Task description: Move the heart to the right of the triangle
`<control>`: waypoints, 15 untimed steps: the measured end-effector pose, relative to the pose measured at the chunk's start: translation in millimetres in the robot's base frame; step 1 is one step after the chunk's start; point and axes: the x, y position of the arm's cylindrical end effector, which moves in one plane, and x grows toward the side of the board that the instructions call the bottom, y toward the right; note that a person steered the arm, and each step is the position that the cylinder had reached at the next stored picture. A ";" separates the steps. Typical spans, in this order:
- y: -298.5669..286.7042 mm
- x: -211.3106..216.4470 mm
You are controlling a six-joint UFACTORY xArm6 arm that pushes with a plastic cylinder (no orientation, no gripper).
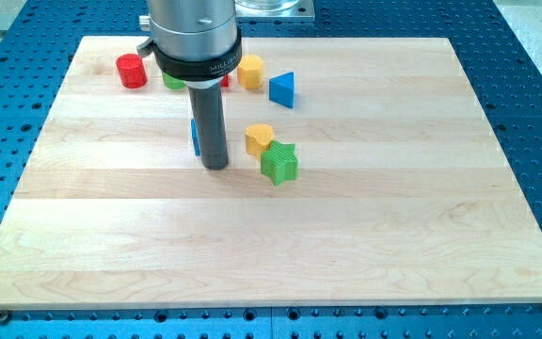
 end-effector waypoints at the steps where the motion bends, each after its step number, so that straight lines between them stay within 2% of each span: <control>1: 59.1 -2.4; 2: 97.8 -28.5; 3: 97.8 -28.5; 4: 84.4 -28.5; 6: 22.1 -29.1; 7: 29.8 -35.9; 8: 82.5 -49.7; 9: 103.5 -51.5; 12: 125.7 -33.1; 13: 127.0 -51.1; 14: 127.0 -104.7; 15: 127.0 -106.4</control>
